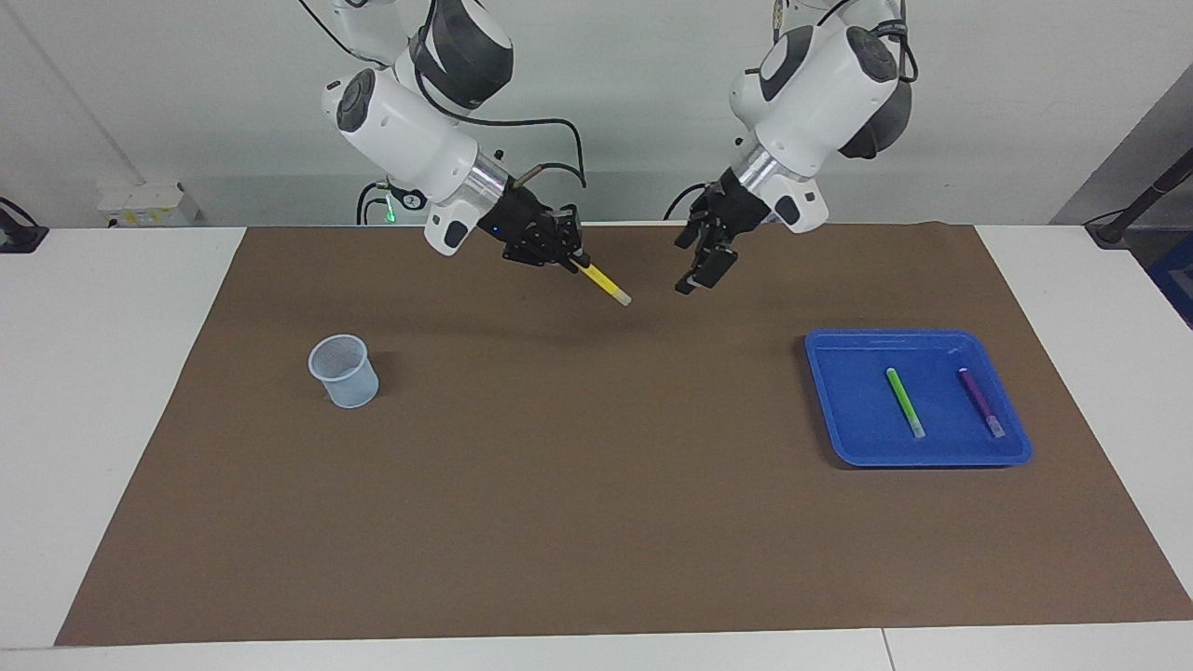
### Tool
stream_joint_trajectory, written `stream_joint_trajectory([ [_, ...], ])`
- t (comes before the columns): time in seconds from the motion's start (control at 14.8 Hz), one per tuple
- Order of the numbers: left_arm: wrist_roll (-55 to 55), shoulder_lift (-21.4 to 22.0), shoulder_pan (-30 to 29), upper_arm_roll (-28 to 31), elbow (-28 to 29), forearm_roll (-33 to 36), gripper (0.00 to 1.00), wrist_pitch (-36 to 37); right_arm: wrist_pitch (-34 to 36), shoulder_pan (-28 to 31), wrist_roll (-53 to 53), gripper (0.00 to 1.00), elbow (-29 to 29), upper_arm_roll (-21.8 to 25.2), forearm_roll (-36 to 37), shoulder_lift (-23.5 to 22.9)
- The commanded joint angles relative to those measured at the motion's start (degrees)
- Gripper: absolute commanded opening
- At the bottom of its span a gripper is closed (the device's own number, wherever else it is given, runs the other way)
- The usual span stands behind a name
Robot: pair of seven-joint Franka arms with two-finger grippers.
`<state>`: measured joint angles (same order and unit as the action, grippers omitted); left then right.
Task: Transfer and insert pens with both arms
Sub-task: 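Open the left gripper and pull back while the right gripper withdraws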
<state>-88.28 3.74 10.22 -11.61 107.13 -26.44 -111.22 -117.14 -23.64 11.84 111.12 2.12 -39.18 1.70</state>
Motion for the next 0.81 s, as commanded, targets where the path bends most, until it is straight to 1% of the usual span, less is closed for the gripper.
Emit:
stream_joint_trajectory([
  [0.0,7.57,0.92,-2.74,-0.34,-0.61,3.66,1.00,3.63,2.87,1.84,0.02,0.00,-0.91,-0.18,8.29,0.32],
  [0.2,18.19,1.18,-3.45,-0.25,-0.43,5.26,1.00,4.60,6.56,3.87,0.02,0.00,-2.49,-0.18,15.77,0.50],
  [0.41,31.38,1.27,-7.66,0.01,-0.70,5.26,1.00,7.41,8.67,5.01,-0.33,0.00,-2.67,0.17,23.07,1.11],
  [0.54,32.64,1.09,-10.21,-0.08,-1.84,5.26,1.00,8.38,10.78,6.06,-2.08,0.00,-2.84,0.26,27.46,1.46],
  [0.75,31.94,1.00,-10.22,-0.08,-1.49,5.26,1.00,5.85,14.38,7.56,-3.40,0.00,-2.84,0.26,34.58,2.52],
])
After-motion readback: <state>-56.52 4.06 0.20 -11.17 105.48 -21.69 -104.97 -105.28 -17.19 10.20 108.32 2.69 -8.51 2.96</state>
